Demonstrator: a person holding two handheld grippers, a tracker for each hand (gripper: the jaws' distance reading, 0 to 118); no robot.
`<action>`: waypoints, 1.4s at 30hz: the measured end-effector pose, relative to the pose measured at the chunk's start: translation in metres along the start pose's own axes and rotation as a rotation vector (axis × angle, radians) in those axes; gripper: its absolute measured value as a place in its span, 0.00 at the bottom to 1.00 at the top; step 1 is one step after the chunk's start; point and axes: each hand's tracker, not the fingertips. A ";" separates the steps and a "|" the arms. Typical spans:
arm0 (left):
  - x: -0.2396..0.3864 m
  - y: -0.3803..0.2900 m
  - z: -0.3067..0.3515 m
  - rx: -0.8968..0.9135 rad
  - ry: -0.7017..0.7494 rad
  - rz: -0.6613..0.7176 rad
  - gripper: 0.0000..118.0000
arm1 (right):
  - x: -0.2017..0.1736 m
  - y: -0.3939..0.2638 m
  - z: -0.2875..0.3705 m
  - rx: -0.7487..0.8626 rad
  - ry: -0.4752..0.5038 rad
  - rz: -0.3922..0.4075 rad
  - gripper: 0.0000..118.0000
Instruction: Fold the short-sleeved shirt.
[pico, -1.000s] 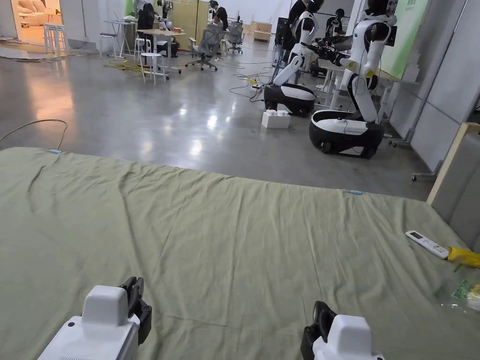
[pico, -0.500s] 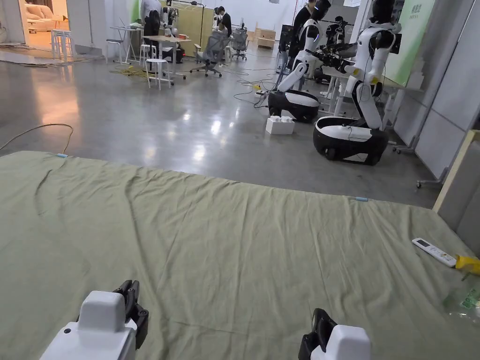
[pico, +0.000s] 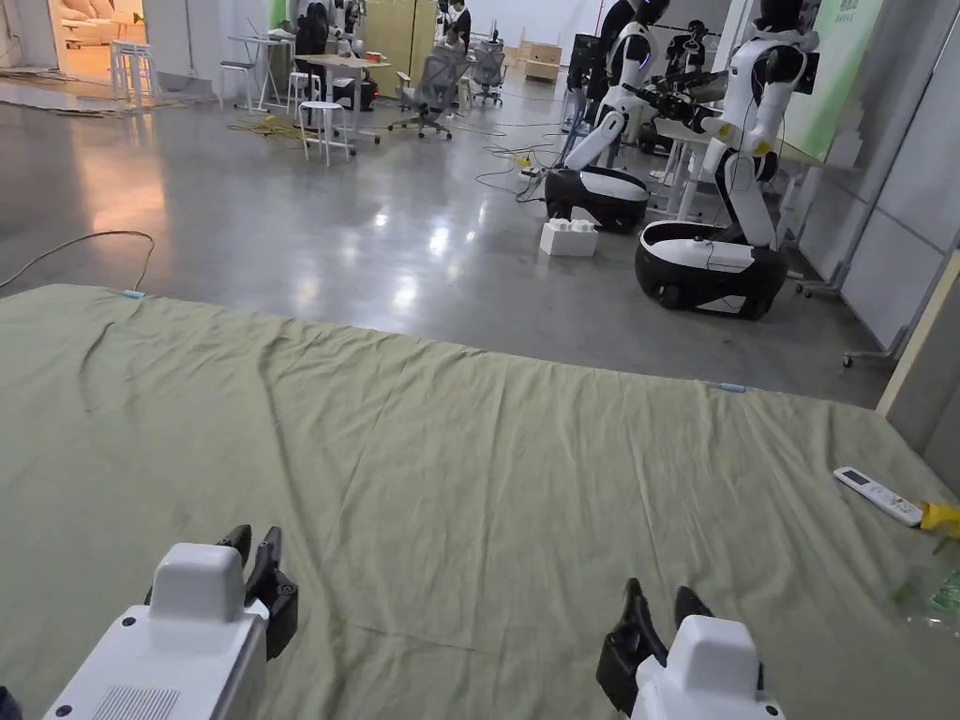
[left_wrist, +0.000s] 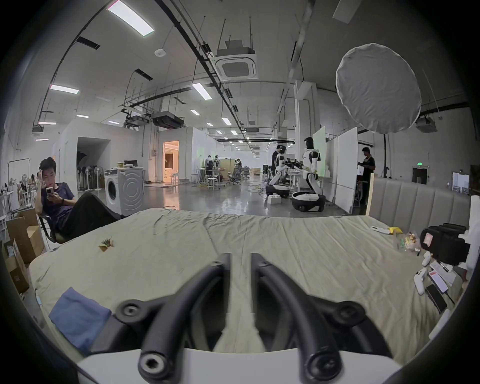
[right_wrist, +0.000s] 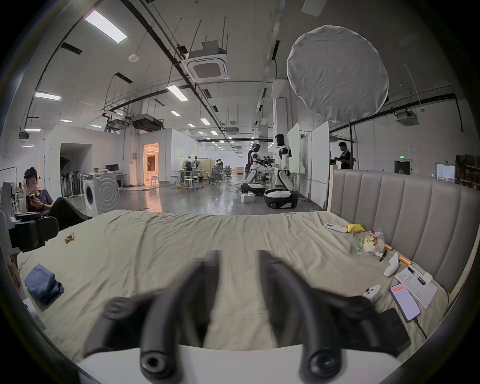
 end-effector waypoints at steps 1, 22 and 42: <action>0.000 -0.001 -0.002 0.000 -0.005 0.000 0.52 | 0.001 0.000 -0.001 -0.001 -0.008 -0.007 0.60; 0.002 0.003 -0.006 0.001 -0.005 -0.020 0.89 | 0.012 0.010 -0.015 0.009 -0.014 -0.044 1.00; 0.010 0.010 -0.009 0.015 0.054 0.009 0.97 | 0.005 0.032 -0.018 -0.125 0.045 -0.162 1.00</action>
